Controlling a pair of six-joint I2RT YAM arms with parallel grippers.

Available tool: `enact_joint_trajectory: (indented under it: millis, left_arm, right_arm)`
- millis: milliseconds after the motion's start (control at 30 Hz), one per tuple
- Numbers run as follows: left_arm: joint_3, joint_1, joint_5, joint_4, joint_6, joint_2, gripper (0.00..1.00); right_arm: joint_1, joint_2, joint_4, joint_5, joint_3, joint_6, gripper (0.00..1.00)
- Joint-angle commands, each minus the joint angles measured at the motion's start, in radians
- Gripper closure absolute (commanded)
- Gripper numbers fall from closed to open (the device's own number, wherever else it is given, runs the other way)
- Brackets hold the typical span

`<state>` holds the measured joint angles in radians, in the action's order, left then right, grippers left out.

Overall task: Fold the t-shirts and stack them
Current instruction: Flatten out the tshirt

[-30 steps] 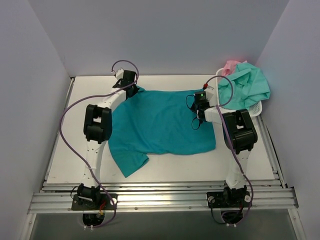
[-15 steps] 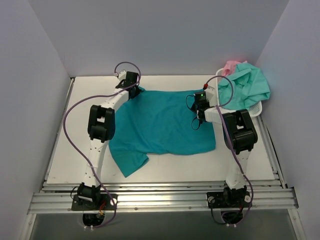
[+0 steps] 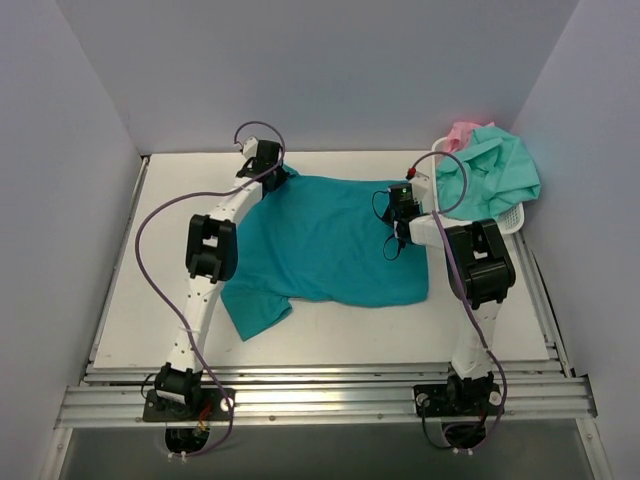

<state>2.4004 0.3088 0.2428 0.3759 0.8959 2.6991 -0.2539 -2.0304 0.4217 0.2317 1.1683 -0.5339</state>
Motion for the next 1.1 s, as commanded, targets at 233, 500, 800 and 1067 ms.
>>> enact_joint_trajectory:
  millis: [233, 500, 800, 1067]
  left_arm:
    - [0.163, 0.023, -0.062, -0.179, 0.049, 0.102, 0.98]
    - [0.232, 0.032, -0.083, -0.521, 0.098, 0.226, 0.97]
    - [0.121, 0.035, -0.235, -0.843, -0.072, 0.047, 0.08]
    - [-0.551, 0.035, -0.18, -0.97, -0.253, -0.621, 0.03]
  right_arm:
    - [0.008, 0.044, -0.003, 0.029, 0.014, 0.017, 1.0]
    - [0.013, 0.036, -0.001, 0.031, 0.027, 0.023, 1.0]
    - [0.015, 0.048, 0.058, 0.0, 0.01, 0.04, 0.38]
    - [-0.011, 0.208, 0.043, 0.026, -0.027, 0.043, 0.21]
